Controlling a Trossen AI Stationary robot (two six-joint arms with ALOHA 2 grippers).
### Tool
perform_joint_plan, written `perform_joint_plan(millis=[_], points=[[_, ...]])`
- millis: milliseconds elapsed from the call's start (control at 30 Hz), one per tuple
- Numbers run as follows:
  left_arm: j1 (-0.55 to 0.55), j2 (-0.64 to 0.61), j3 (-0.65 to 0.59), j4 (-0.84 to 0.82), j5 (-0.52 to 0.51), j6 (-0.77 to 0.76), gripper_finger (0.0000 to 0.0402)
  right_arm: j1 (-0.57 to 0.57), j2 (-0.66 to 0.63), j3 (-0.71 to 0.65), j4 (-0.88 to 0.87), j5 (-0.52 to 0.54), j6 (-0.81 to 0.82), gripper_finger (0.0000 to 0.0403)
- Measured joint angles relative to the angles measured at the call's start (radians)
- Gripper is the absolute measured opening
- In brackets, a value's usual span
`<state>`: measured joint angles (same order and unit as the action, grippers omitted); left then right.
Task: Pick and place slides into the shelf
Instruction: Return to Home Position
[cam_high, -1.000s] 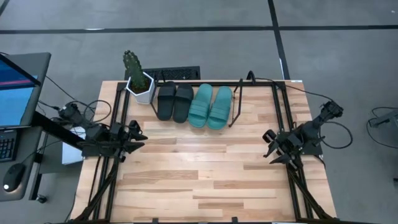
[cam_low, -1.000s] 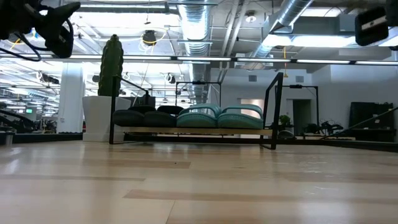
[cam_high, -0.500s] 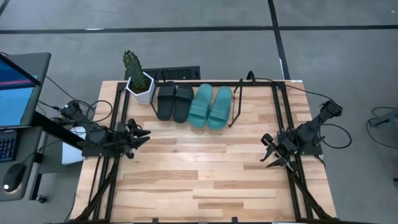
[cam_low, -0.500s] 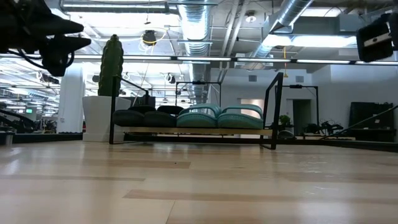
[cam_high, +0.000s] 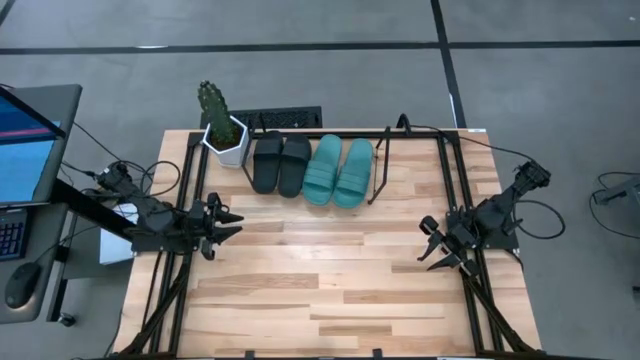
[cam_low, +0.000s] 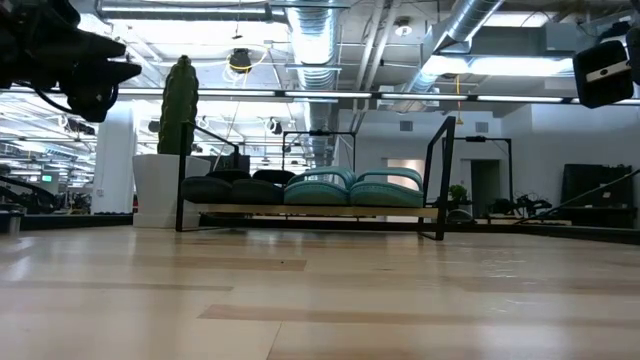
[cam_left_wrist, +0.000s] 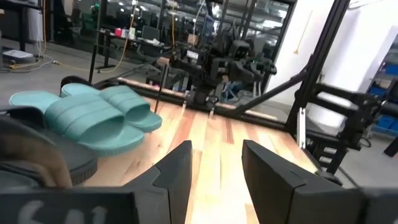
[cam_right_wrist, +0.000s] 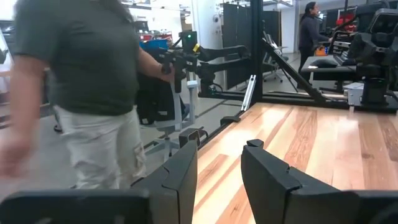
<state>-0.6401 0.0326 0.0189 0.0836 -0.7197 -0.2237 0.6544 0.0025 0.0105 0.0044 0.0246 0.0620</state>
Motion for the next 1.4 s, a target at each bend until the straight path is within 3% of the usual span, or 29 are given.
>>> perform_joint_plan(millis=[1400], points=[[0.0, 0.0, 0.006, -0.041, -0.002, 0.018, 0.0128, 0.0, 0.0, 0.0, -0.002, 0.002, -0.001, 0.0113]])
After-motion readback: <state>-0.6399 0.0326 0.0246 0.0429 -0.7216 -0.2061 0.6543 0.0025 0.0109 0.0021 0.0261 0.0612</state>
